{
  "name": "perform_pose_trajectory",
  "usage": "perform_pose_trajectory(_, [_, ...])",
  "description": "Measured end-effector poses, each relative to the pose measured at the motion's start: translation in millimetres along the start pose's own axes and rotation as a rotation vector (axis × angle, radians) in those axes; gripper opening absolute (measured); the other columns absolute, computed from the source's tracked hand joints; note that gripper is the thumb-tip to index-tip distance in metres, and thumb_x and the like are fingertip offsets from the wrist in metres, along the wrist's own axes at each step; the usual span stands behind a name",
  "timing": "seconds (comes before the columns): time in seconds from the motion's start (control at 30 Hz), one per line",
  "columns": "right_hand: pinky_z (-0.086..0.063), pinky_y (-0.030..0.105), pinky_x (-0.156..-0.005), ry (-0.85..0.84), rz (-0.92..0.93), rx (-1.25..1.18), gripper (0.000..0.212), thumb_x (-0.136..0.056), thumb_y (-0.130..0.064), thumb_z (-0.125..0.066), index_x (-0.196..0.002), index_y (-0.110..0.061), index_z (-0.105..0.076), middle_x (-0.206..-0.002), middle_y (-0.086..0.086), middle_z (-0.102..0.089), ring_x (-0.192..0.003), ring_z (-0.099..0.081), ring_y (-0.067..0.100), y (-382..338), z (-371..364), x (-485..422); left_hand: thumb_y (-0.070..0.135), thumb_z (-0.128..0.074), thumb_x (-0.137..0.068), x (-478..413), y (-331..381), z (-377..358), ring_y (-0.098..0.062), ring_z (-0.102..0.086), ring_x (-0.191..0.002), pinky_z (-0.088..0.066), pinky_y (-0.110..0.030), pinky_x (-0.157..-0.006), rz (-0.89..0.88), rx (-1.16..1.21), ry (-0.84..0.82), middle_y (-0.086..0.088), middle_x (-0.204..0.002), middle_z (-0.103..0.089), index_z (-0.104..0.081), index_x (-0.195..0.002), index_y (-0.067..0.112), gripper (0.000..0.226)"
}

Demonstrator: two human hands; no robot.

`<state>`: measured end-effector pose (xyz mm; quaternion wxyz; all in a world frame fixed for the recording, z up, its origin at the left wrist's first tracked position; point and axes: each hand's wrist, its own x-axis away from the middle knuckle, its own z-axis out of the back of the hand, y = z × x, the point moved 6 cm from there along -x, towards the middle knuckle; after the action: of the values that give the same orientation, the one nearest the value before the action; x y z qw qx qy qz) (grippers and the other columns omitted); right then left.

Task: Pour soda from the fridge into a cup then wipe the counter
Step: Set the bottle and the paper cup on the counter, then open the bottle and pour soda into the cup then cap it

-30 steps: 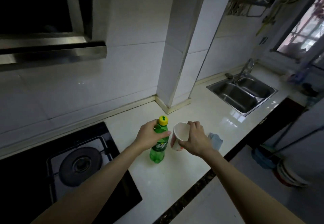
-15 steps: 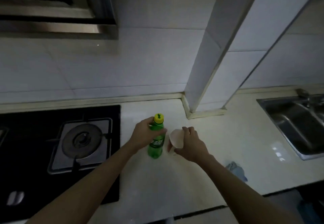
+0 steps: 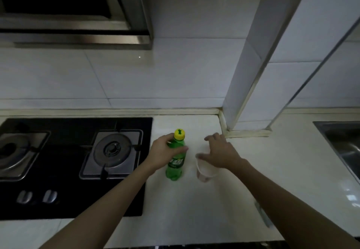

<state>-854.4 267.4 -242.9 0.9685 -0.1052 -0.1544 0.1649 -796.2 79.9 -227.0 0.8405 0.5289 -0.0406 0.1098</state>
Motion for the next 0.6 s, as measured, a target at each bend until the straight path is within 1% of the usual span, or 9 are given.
perform_pose_trajectory(0.07, [-0.050,0.038,-0.083,0.150,0.011,-0.184,0.052,-0.087,-0.064,-0.048,-0.115,-0.022,-0.057,-0.107,0.001,-0.064,-0.102,-0.059,0.020,-24.5,36.9,2.5,0.034,-0.082,-0.073,4.9,6.4,9.6,-0.015,-0.064,-0.095,-0.052,-0.028,-0.083,-0.037,0.002,0.019,-0.003,-0.102,-0.069,-0.072,-0.103,0.021,0.034])
perform_pose_trajectory(0.1, [-0.051,0.036,-0.076,0.199,0.021,-0.248,0.049,-0.088,-0.066,-0.041,-0.102,-0.023,-0.060,-0.094,-0.001,-0.067,-0.089,-0.063,0.019,-39.8,51.6,6.2,0.034,-0.082,-0.073,7.5,9.3,13.2,-0.016,-0.063,-0.093,-0.051,-0.029,-0.082,-0.055,-0.013,0.030,-0.005,-0.100,-0.067,-0.072,-0.101,0.023,0.032])
perform_pose_trajectory(0.17, [-0.049,0.034,-0.066,0.260,0.087,-0.188,0.056,-0.088,-0.070,-0.030,-0.085,-0.022,-0.059,-0.078,-0.001,-0.066,-0.075,-0.062,0.021,-75.8,73.0,17.5,0.034,-0.083,-0.071,14.3,15.7,17.7,-0.018,-0.062,-0.088,-0.048,-0.027,-0.077,-0.081,-0.062,0.040,-0.006,-0.095,-0.066,-0.073,-0.099,0.024,0.032])
perform_pose_trajectory(0.23, [-0.044,0.034,-0.062,0.330,0.167,0.030,0.063,-0.088,-0.072,-0.026,-0.081,-0.018,-0.059,-0.074,0.003,-0.065,-0.072,-0.061,0.024,-108.5,85.2,30.1,0.033,-0.084,-0.070,22.1,22.2,21.4,-0.015,-0.062,-0.080,-0.046,-0.025,-0.069,-0.086,-0.103,0.045,-0.004,-0.087,-0.069,-0.074,-0.095,0.019,0.031])
perform_pose_trajectory(0.33, [-0.038,0.035,-0.060,0.423,0.236,0.291,0.061,-0.092,-0.065,-0.029,-0.073,-0.014,-0.058,-0.075,0.010,-0.067,-0.073,-0.064,0.029,-136.5,93.5,41.7,0.032,-0.085,-0.068,33.9,31.2,29.5,-0.016,-0.064,-0.076,-0.049,-0.030,-0.067,-0.092,-0.067,0.073,-0.002,-0.081,-0.071,-0.075,-0.090,0.014,0.030])
perform_pose_trajectory(0.4, [-0.038,0.034,-0.058,0.451,0.246,0.362,0.059,-0.095,-0.057,-0.032,-0.058,-0.015,-0.048,-0.069,0.011,-0.067,-0.067,-0.063,0.030,-146.1,96.6,47.7,0.032,-0.084,-0.069,40.8,34.4,33.6,-0.018,-0.064,-0.076,-0.049,-0.033,-0.068,-0.103,-0.053,0.089,-0.003,-0.081,-0.070,-0.072,-0.086,0.011,0.030])
perform_pose_trajectory(0.47, [-0.035,0.032,-0.056,0.458,0.250,0.409,0.062,-0.095,-0.056,-0.035,-0.049,-0.015,-0.035,-0.059,0.009,-0.061,-0.057,-0.057,0.028,-153.8,97.5,52.5,0.029,-0.082,-0.070,47.3,37.5,37.4,-0.016,-0.060,-0.072,-0.046,-0.030,-0.062,-0.115,-0.063,0.114,-0.001,-0.077,-0.066,-0.064,-0.076,0.013,0.025])
perform_pose_trajectory(0.53, [-0.032,0.032,-0.056,0.426,0.235,0.432,0.061,-0.095,-0.054,-0.034,-0.047,-0.016,-0.030,-0.056,0.006,-0.050,-0.055,-0.047,0.025,-159.3,96.2,56.9,0.027,-0.081,-0.070,53.7,39.0,40.2,-0.014,-0.056,-0.070,-0.041,-0.025,-0.057,-0.147,-0.084,0.151,0.000,-0.076,-0.061,-0.057,-0.070,0.018,0.026])
perform_pose_trajectory(0.6, [-0.034,0.032,-0.057,0.439,0.221,0.397,0.059,-0.095,-0.047,-0.037,-0.046,-0.015,-0.028,-0.054,0.004,-0.041,-0.054,-0.045,0.026,-163.8,101.6,63.3,0.030,-0.081,-0.070,60.8,37.1,39.8,-0.010,-0.056,-0.071,-0.042,-0.024,-0.060,-0.195,-0.034,0.182,0.001,-0.078,-0.061,-0.062,-0.075,0.016,0.024])
